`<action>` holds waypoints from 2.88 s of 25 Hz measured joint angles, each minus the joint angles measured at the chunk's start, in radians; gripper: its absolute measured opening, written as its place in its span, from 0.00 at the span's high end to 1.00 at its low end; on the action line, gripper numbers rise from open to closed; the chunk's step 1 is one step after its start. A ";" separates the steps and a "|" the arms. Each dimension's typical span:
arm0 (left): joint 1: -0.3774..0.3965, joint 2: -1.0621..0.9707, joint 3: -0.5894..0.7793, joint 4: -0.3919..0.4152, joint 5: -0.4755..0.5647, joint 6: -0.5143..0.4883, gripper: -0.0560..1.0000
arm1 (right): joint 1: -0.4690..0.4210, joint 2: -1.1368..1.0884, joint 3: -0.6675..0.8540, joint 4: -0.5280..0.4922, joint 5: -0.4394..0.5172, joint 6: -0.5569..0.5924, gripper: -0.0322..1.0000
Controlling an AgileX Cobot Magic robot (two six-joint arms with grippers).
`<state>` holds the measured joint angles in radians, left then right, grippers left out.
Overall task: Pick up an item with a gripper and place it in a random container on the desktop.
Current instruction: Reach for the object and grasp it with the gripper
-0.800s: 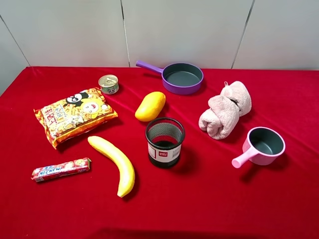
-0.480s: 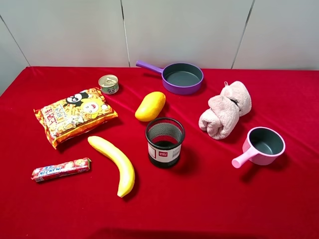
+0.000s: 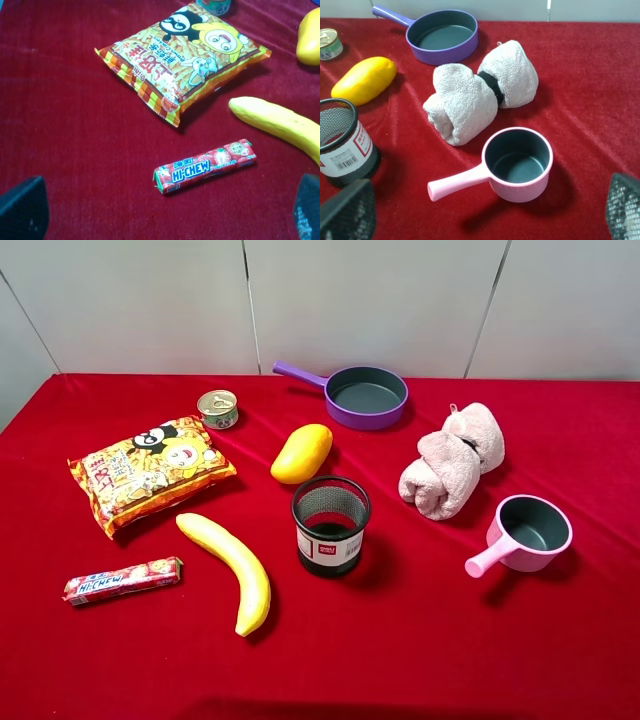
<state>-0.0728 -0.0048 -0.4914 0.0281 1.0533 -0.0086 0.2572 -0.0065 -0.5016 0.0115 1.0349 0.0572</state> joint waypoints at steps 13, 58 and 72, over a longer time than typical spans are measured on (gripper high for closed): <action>0.000 0.000 0.000 0.000 0.000 0.000 0.02 | 0.000 0.000 0.000 0.000 0.000 0.000 0.30; 0.000 0.000 0.000 0.000 0.000 0.000 0.02 | 0.000 0.017 -0.011 0.008 0.000 -0.009 0.30; 0.000 0.000 0.000 0.000 0.000 -0.001 0.02 | 0.000 0.453 -0.208 0.017 -0.024 -0.110 0.30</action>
<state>-0.0728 -0.0048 -0.4914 0.0281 1.0533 -0.0093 0.2572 0.4470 -0.7096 0.0286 1.0109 -0.0524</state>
